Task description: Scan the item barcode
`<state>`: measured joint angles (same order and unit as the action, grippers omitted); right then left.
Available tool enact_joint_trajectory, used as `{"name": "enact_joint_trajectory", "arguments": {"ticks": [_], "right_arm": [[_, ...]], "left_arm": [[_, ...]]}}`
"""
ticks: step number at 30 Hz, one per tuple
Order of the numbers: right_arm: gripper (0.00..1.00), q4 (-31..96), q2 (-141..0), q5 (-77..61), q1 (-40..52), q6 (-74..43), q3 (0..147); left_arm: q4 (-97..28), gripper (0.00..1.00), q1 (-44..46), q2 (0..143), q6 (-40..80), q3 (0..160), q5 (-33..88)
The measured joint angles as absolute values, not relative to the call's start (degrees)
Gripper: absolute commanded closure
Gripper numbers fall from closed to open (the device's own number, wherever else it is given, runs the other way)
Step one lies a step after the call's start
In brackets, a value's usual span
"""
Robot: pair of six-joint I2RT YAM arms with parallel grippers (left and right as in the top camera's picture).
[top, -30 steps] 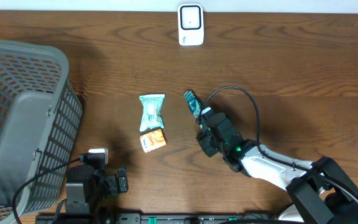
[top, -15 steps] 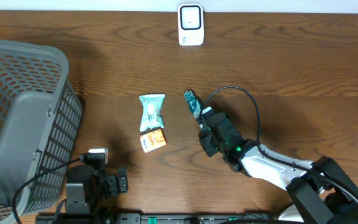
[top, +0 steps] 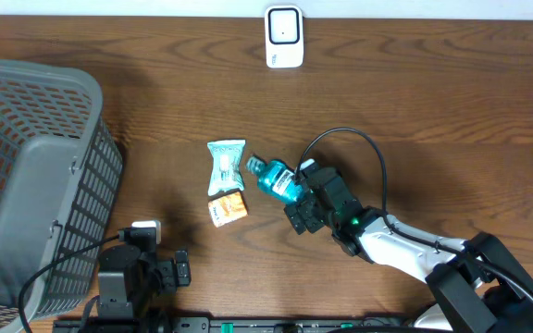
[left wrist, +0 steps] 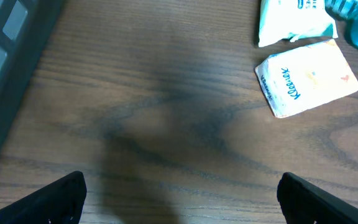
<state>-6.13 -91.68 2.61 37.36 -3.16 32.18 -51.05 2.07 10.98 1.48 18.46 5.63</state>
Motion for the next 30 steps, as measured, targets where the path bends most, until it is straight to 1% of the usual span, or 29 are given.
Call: {"name": "enact_joint_trajectory", "arguments": {"ticks": [1, 3, 4, 5, 6, 8, 11, 12, 13, 14, 16, 19, 21, 27, 28, 30], "right_arm": [[0.28, -6.17, -91.74, 2.42, 37.43, -2.96, 32.18], [0.27, -6.5, -91.88, 2.46, 37.41, -2.79, 32.27], [0.2, -6.5, -91.88, 2.5, 37.39, -2.76, 32.27], [0.07, -6.5, -91.88, 2.59, 37.36, -2.76, 32.29], [0.01, -6.44, -91.88, 2.61, 37.36, -2.85, 32.29], [0.01, -5.89, -91.88, 2.52, 37.36, -2.48, 32.45], [0.01, 0.36, -91.59, 2.55, 37.36, -2.57, 34.98], [0.01, 8.69, -90.35, 2.76, 37.39, -1.74, 37.82], [0.01, 11.38, -89.82, 2.85, 37.43, -1.32, 38.96], [0.01, 17.21, -88.58, 3.4, 37.58, 0.34, 41.89], [0.01, 20.25, -86.24, 4.47, 38.44, 3.29, 47.05], [0.01, 16.88, -85.08, 4.93, 39.81, 7.55, 52.18], [0.01, 16.71, -86.5, 5.23, 40.53, 10.07, 52.99], [0.02, 18.17, -99.9, 10.22, 43.97, 13.63, 52.97], [0.05, 17.87, -100.75, 10.74, 44.82, 13.98, 53.17], [0.15, 17.5, -101.16, 12.67, 46.57, 15.05, 53.78]], "left_arm": [[-51.03, 0.02, 2.07, 10.98, 1.48, 18.46, 5.63], [-50.98, 0.02, 2.07, 10.98, 1.48, 18.46, 5.65], [-51.05, 0.02, 2.07, 10.98, 1.48, 18.46, 5.63], [-51.05, 0.02, 2.07, 10.98, 1.48, 18.46, 5.63], [-51.05, 0.02, 2.07, 10.98, 1.48, 18.46, 5.65], [-51.03, 0.02, 2.07, 10.98, 1.48, 18.46, 5.65], [-51.07, 0.02, 2.07, 11.0, 1.48, 18.46, 5.63], [-51.03, 0.02, 2.07, 11.0, 1.48, 18.46, 5.65], [-51.09, 0.02, 2.07, 10.98, 1.48, 18.46, 5.63], [-51.03, 0.02, 2.07, 10.98, 1.48, 18.46, 5.63], [-51.05, 0.02, 2.07, 10.98, 1.48, 18.46, 5.65], [-51.03, 0.02, 2.07, 10.98, 1.48, 18.46, 5.63], [-51.03, 0.02, 2.07, 10.98, 1.48, 18.46, 5.63], [-51.03, 0.02, 2.07, 10.98, 1.48, 18.46, 5.63], [-51.03, 0.02, 2.07, 10.98, 1.48, 18.46, 5.65], [-51.05, 0.02, 2.07, 10.98, 1.48, 18.46, 5.63]]}}
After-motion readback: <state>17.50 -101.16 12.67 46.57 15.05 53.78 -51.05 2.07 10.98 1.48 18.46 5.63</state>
